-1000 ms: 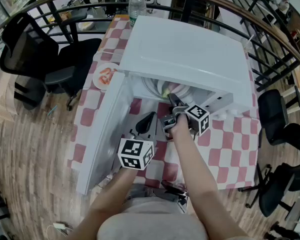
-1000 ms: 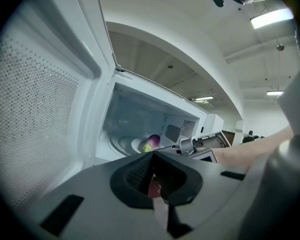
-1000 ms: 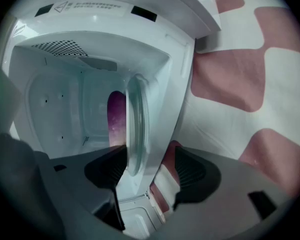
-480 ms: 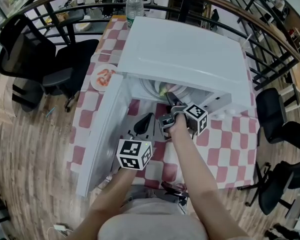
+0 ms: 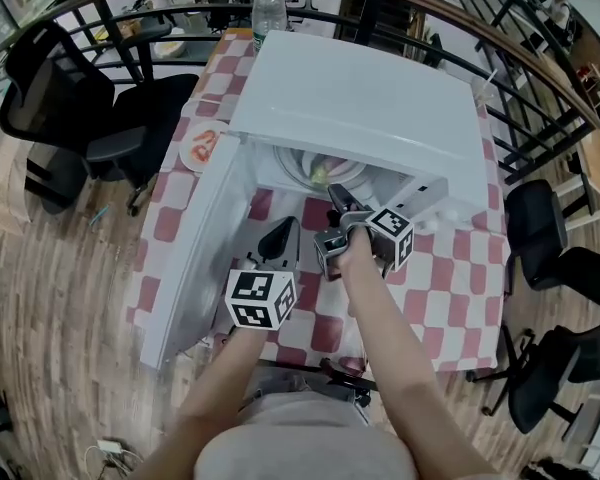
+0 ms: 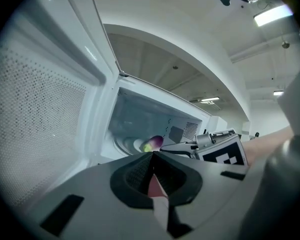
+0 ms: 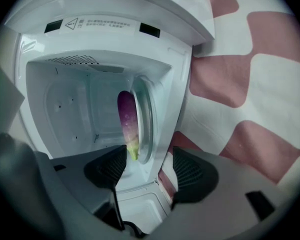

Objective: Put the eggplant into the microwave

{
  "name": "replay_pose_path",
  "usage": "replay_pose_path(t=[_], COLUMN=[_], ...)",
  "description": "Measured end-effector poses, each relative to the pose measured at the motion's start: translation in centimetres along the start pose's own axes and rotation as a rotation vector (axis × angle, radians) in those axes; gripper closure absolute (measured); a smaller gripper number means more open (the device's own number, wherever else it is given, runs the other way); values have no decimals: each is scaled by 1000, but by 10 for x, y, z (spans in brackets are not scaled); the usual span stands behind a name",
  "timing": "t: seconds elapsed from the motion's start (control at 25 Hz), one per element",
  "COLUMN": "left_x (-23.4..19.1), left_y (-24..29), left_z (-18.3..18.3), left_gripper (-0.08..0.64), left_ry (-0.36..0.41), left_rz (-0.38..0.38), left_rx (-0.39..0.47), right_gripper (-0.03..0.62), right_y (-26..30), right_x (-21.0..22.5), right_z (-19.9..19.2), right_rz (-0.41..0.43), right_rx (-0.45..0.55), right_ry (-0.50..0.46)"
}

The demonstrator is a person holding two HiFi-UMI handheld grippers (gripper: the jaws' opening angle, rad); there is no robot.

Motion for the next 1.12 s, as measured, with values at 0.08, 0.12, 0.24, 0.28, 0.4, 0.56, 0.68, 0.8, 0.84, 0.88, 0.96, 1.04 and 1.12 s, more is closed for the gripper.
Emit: replay_pose_path(t=[0.08,0.12,0.24,0.28,0.4,0.56,0.68,0.8,0.84,0.88,0.96,1.04,1.12], left_x=[4,6,13,15,21,28,33,36,37,38,40,42,44], left_y=[-4,-5,-8,-10,-14,-19,-21,-23,-24,-26,-27,-27,-27], left_z=[3,6,13,16,23,27,30,36,38,39,42,44,47], left_gripper=[555,555,555,555,555,555,555,555,555,555,555,555,555], left_ry=[-5,-7,-10,-11,-10,11,30,46,51,55,61,65,72], left_rz=[6,7,10,12,16,14,13,12,12,12,12,11,6], left_rx=[9,14,27,31,44,48,46,47,49,51,53,54,57], right_gripper=[285,287,310,316,364,495,559,568,568,568,569,569,569], right_y=[-8,-12,-25,-29,-43,-58,-67,-77,-80,-83,-92,-99,-106], right_x=[-2,-3,-7,-8,-14,-21,-27,-42,-47,-52,-62,-71,-77], right_z=[-3,-4,-7,-9,-13,-15,-17,-21,-22,-24,-30,-33,-34], right_rz=[3,5,15,19,30,51,96,159,182,202,230,258,280], right_rx=[-14,-19,-33,-38,-46,-33,-34,-35,-34,-36,-45,-49,-49], right_ry=[-1,-2,0,-1,-18,-47,-33,-61,-84,-105,-150,-214,-269])
Point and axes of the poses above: the fingertips, and each gripper's own axes: y forward along the fingers, x to its right, z out of its top, the point moved 1 cm from there along -y, backward along the fingers, and after that the axes turned 2 degrees about y, right-handed, at the moved point
